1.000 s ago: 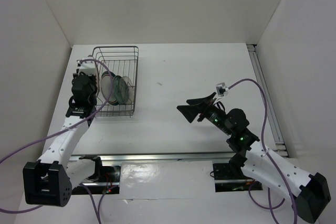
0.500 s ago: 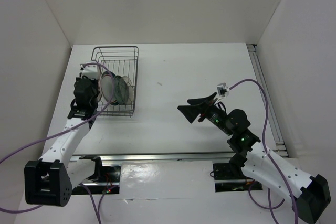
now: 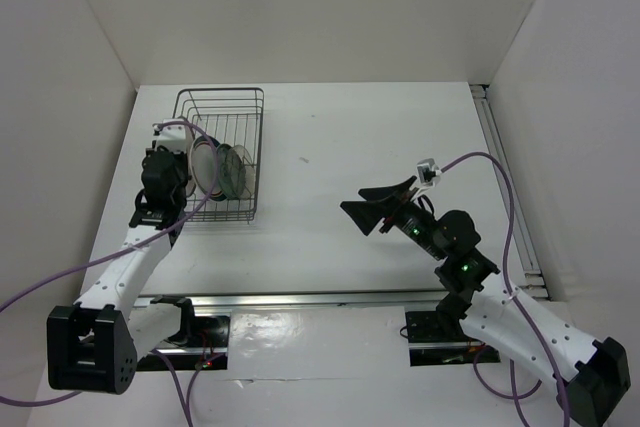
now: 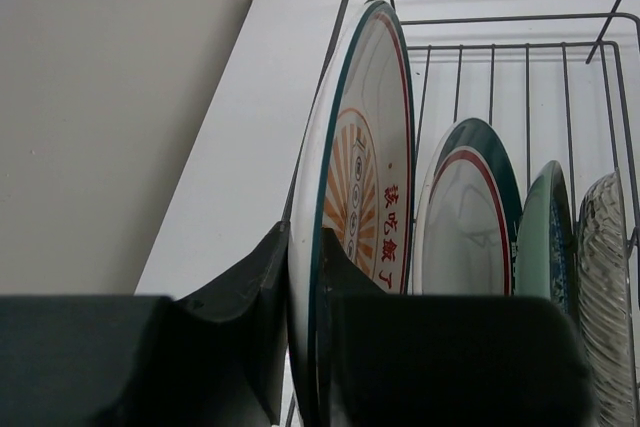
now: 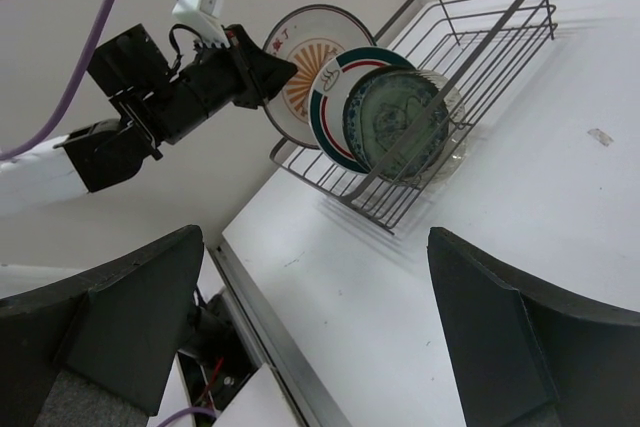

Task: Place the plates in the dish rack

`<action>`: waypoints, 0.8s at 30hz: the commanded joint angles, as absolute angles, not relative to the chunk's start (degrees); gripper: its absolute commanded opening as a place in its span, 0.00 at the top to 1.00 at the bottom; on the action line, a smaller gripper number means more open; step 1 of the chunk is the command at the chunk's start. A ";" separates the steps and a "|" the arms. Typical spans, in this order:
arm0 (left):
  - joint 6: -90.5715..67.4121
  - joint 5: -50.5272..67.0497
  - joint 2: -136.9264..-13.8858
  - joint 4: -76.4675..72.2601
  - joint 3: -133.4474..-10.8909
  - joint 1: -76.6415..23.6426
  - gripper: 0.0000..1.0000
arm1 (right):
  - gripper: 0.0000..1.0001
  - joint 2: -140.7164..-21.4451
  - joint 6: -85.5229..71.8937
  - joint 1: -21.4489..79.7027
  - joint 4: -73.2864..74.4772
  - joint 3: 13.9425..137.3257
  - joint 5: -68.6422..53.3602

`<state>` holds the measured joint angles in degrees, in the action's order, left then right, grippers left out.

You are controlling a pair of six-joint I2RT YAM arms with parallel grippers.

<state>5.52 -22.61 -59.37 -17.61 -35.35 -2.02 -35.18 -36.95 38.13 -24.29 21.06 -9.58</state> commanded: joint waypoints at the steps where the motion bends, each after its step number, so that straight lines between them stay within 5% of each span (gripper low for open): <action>1: 3.87 -22.41 -57.83 -22.94 -35.16 -1.76 0.75 | 0.00 -32.97 -35.95 38.58 -23.55 23.12 -8.44; 3: 3.34 -22.41 -57.83 -22.94 -35.16 -1.76 0.68 | 0.00 -32.35 -35.95 38.58 -22.77 23.12 -7.91; 11: 2.81 -22.94 -57.83 -22.94 -34.63 -1.76 0.67 | 0.00 -31.29 -35.33 38.58 -21.45 23.12 -7.38; 19: 5.19 -26.19 -53.62 -22.07 -40.33 -1.76 0.18 | 0.00 -33.66 -32.70 38.58 -19.26 25.21 -6.43; 20: 5.19 -25.32 -53.61 -19.45 -43.74 -1.76 0.00 | 0.00 -34.18 -31.83 38.58 -18.20 25.92 -5.28; 24: -1.57 -19.17 -54.74 -5.57 -56.22 -1.76 0.00 | 0.00 -36.64 -28.40 38.58 -9.09 33.10 4.36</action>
<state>2.87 -23.05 -55.40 -11.40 -46.61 -2.00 -35.40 -32.84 38.13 -16.01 26.09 -3.36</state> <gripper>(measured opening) 0.998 0.999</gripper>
